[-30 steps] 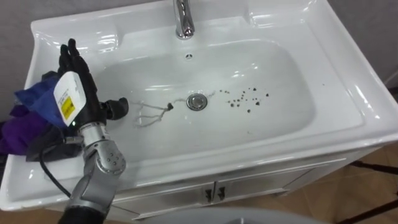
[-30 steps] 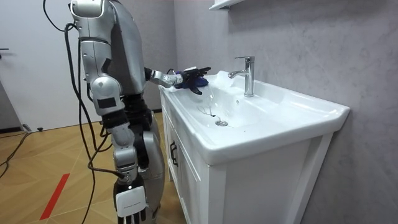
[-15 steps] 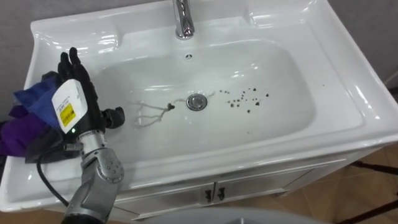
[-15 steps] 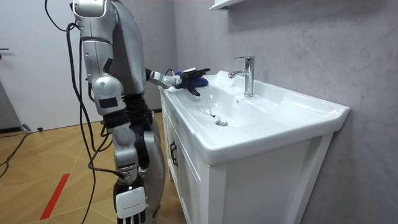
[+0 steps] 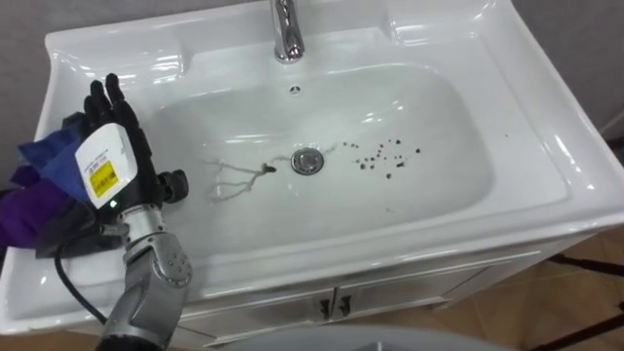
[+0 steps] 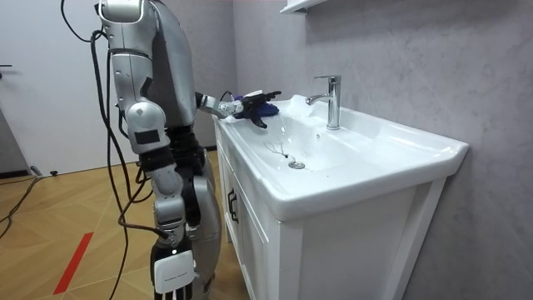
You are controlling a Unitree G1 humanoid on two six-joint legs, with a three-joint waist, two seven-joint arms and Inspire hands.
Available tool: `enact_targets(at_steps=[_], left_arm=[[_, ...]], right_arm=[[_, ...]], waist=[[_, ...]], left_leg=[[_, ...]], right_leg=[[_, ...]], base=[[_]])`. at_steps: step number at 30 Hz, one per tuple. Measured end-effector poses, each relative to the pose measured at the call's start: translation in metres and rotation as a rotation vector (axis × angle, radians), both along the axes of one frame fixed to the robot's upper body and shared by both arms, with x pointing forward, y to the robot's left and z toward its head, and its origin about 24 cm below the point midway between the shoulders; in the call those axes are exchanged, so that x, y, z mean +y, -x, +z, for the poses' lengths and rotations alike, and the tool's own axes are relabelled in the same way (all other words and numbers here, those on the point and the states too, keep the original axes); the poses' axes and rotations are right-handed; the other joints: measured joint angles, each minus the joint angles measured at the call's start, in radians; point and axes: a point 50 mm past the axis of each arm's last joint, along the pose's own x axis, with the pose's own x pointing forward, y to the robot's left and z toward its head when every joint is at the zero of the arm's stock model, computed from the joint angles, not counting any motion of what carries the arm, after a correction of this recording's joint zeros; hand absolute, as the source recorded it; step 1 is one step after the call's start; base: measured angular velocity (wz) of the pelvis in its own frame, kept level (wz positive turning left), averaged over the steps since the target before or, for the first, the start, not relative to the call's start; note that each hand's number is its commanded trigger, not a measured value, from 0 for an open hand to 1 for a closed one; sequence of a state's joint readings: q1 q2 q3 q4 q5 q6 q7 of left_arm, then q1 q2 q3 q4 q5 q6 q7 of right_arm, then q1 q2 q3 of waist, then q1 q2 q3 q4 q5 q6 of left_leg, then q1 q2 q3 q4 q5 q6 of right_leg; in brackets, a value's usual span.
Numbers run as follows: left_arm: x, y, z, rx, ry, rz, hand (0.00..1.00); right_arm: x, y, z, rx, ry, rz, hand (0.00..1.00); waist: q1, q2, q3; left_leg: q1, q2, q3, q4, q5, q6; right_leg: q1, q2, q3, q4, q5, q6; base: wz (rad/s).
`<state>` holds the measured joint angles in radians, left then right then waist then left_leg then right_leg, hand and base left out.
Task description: Wipe basin
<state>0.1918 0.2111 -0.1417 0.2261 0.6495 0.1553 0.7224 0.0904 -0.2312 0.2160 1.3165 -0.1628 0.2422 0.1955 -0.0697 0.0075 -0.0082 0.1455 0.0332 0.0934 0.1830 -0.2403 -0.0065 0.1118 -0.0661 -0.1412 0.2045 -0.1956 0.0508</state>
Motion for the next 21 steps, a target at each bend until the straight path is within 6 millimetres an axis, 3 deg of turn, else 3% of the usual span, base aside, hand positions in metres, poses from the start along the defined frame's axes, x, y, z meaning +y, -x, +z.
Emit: enact_targets(at_steps=[21], left_arm=[[0.0014,0.0059,0.0080,-0.088,-0.023,0.041,0.00]], right_arm=[[0.0017,-0.0042,-0.0003,-0.021,-0.012,0.017,0.00]], waist=[[0.038,0.002,-0.0002]], left_leg=[[-0.029,-0.003,-0.042,0.022,0.001,-0.002]], right_leg=[[0.001,-0.004,-0.039,-0.001,0.000,-0.001]], base=[[0.06]])
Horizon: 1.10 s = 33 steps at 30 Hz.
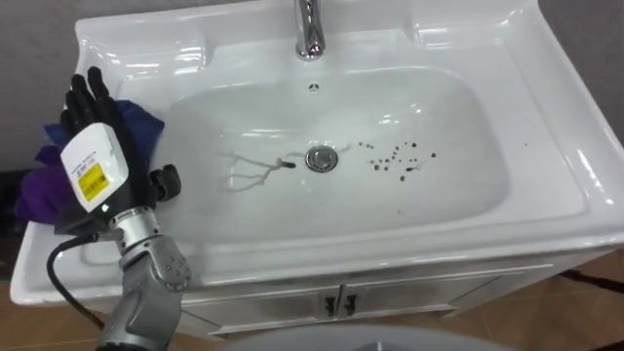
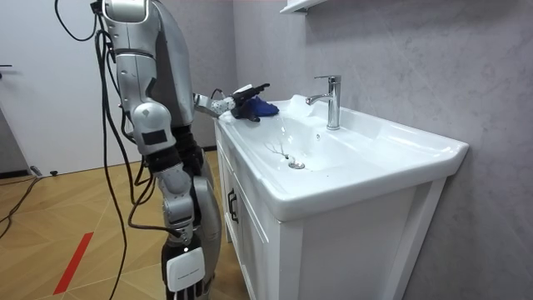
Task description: Wipe basin
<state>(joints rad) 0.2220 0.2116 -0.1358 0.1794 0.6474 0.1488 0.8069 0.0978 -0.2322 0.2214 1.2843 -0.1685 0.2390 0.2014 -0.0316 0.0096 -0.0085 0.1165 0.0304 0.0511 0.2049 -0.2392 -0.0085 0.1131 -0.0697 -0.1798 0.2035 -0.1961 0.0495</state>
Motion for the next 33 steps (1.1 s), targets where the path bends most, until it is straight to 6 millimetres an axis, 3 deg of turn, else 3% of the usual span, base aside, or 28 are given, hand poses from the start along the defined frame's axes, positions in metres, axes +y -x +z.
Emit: enact_targets(at_steps=[14,33], left_arm=[[0.012,0.016,-0.020,0.048,-0.015,0.039,0.00],[0.014,0.010,-0.022,0.068,-0.007,0.039,0.00]], right_arm=[[-0.002,-0.003,0.001,-0.021,0.004,0.008,0.00],[-0.003,-0.003,0.001,-0.014,0.003,0.007,0.00]], waist=[[0.013,0.004,0.0010],[0.011,-0.004,-0.0036]], left_leg=[[0.021,0.000,-0.021,-0.018,0.013,-0.013],[0.032,0.000,-0.022,-0.017,0.018,-0.014]], right_leg=[[0.015,0.000,-0.020,0.002,-0.012,-0.010],[0.024,0.001,-0.016,0.006,-0.014,-0.012]], base=[[0.04],[0.00]])
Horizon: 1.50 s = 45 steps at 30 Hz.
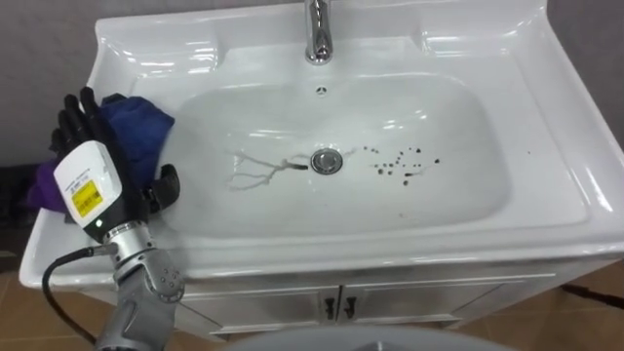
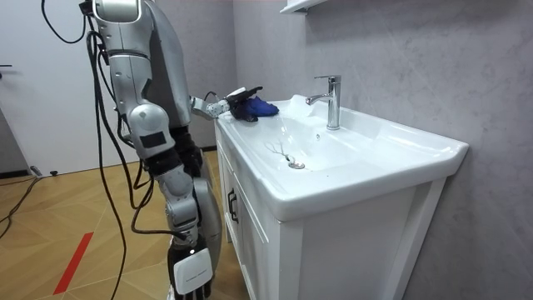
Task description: Wipe basin
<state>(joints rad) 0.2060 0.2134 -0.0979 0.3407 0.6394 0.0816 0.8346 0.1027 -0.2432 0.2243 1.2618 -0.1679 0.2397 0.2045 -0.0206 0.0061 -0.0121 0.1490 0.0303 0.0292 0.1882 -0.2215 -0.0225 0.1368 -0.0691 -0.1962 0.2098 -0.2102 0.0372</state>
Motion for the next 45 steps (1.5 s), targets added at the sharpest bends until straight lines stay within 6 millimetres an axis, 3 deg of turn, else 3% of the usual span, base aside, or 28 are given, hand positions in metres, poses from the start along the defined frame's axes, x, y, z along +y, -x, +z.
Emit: enact_targets(at_steps=[17,28,38,45], left_arm=[[0.000,-0.004,-0.001,0.040,0.024,-0.024,0.00],[0.003,-0.002,-0.010,0.125,0.098,-0.018,0.00],[0.017,-0.012,-0.003,0.146,0.143,0.004,0.00],[0.019,-0.020,-0.001,0.172,0.182,0.008,0.00]], right_arm=[[-0.001,0.001,0.000,0.003,-0.001,-0.011,0.00],[-0.004,0.007,0.001,0.004,0.037,-0.036,0.00],[-0.008,0.007,0.003,0.020,0.063,-0.041,0.00],[-0.009,0.008,0.003,0.039,0.061,-0.049,0.00]], waist=[[0.001,0.002,0.0002],[0.002,0.031,-0.0050],[0.006,0.036,-0.0056],[0.033,0.051,-0.0076]], left_leg=[[0.002,0.002,-0.003,-0.001,0.001,-0.002],[0.002,0.010,-0.002,-0.001,0.005,-0.009],[-0.001,0.018,-0.006,-0.019,0.014,-0.021],[-0.006,0.028,-0.007,-0.020,0.025,-0.031]], right_leg=[[0.003,0.003,-0.001,-0.004,0.000,-0.001],[0.004,0.013,0.004,-0.004,0.002,-0.010],[-0.035,0.022,0.023,0.030,-0.008,-0.024],[-0.049,0.034,0.029,0.027,-0.004,-0.037]], base=[[0.00],[0.00],[-0.05],[-0.04]])
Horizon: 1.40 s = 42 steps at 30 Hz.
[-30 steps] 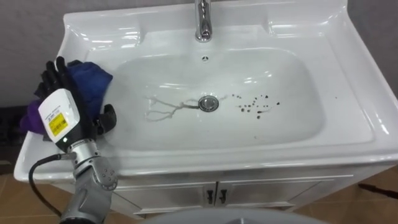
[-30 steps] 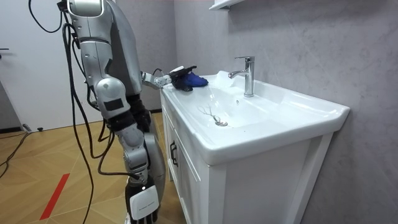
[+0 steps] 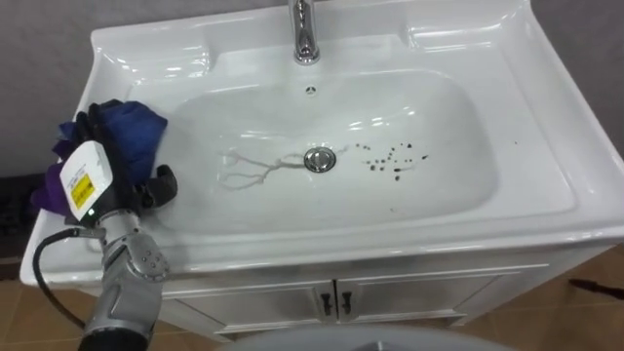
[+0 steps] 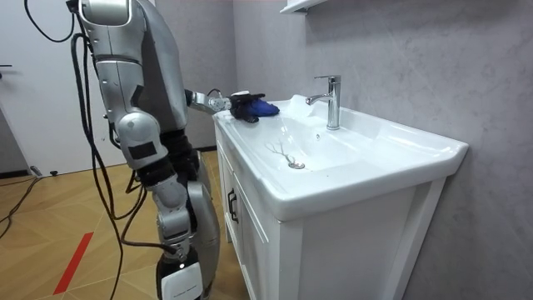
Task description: Wipe basin
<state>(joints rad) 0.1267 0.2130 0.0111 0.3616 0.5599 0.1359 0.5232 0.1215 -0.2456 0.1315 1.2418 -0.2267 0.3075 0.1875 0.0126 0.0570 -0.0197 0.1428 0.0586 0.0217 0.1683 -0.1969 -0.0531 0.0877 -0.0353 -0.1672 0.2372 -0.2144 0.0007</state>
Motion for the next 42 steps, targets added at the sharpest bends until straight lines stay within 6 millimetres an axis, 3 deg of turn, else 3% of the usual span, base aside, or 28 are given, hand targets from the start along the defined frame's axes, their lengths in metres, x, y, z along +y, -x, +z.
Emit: enact_targets(at_steps=[4,5,6,7,8,9,12,20,30,42], left_arm=[[0.001,-0.004,0.001,0.018,0.014,-0.007,0.00],[0.001,-0.004,0.001,0.019,0.015,-0.008,0.08],[0.000,-0.004,0.001,0.022,0.018,-0.011,0.22],[0.000,-0.005,0.001,0.027,0.022,-0.014,0.28],[0.000,-0.005,0.001,0.029,0.023,-0.015,0.48],[0.000,-0.005,0.001,0.031,0.025,-0.017,0.57],[0.001,-0.007,0.002,0.037,0.029,-0.018,1.00],[0.005,-0.011,0.005,0.064,0.043,-0.022,1.00],[0.028,-0.011,0.005,0.090,0.011,0.041,1.00],[0.032,-0.010,0.002,0.097,0.032,0.069,1.00]], right_arm=[[0.000,-0.001,0.000,-0.002,-0.002,0.000,0.00],[0.000,-0.001,0.000,-0.001,-0.004,-0.001,0.00],[0.000,-0.001,0.000,0.000,-0.008,-0.002,0.00],[0.001,-0.001,0.000,0.002,-0.011,-0.002,0.00],[0.001,-0.001,0.000,0.003,-0.011,-0.001,0.00],[0.001,-0.001,0.000,0.005,-0.010,-0.002,0.00],[0.000,0.000,0.000,0.015,-0.005,-0.003,0.00],[-0.003,0.001,0.002,0.017,0.013,-0.055,0.00],[-0.004,-0.006,0.003,0.013,0.025,-0.053,0.00],[-0.004,-0.010,0.003,0.000,0.028,-0.047,0.00]], waist=[[0.006,0.001,0.0003],[0.007,0.001,0.0003],[0.008,0.001,0.0003],[0.009,0.001,0.0003],[0.010,0.001,0.0003],[0.010,0.001,0.0004],[0.011,0.000,0.0005],[0.008,-0.001,0.0010],[-0.003,0.000,0.0005],[-0.006,0.006,-0.0003]], left_leg=[[0.000,0.000,0.000,0.000,0.004,-0.001],[0.000,0.000,0.000,0.000,0.004,-0.001],[0.000,0.000,0.000,0.000,0.004,-0.001],[0.000,0.000,0.000,0.000,0.004,-0.001],[0.000,0.000,0.000,0.000,0.004,-0.001],[0.000,0.000,0.000,0.000,0.004,-0.001],[-0.005,0.000,0.000,0.000,0.004,-0.001],[-0.002,0.000,0.001,0.000,0.004,-0.001],[0.020,-0.001,0.020,-0.004,0.004,-0.001],[0.026,-0.001,0.022,-0.004,0.004,-0.001]], right_leg=[[0.000,0.000,0.000,0.001,-0.001,-0.002],[0.000,0.000,0.000,0.001,-0.002,-0.002],[-0.001,0.000,0.000,0.002,-0.002,-0.002],[-0.001,0.000,0.000,0.002,-0.002,-0.002],[-0.001,0.000,0.000,0.002,-0.002,-0.002],[-0.001,0.000,0.000,0.002,-0.002,-0.002],[-0.001,0.000,0.000,0.004,-0.002,-0.002],[0.000,-0.001,0.003,0.005,-0.004,-0.002],[0.020,-0.001,0.014,0.001,-0.007,-0.001],[0.026,-0.001,0.015,-0.002,-0.007,-0.001]], base=[[0.00],[0.00],[0.00],[0.00],[0.00],[0.00],[0.00],[0.00],[-0.03],[0.00]])
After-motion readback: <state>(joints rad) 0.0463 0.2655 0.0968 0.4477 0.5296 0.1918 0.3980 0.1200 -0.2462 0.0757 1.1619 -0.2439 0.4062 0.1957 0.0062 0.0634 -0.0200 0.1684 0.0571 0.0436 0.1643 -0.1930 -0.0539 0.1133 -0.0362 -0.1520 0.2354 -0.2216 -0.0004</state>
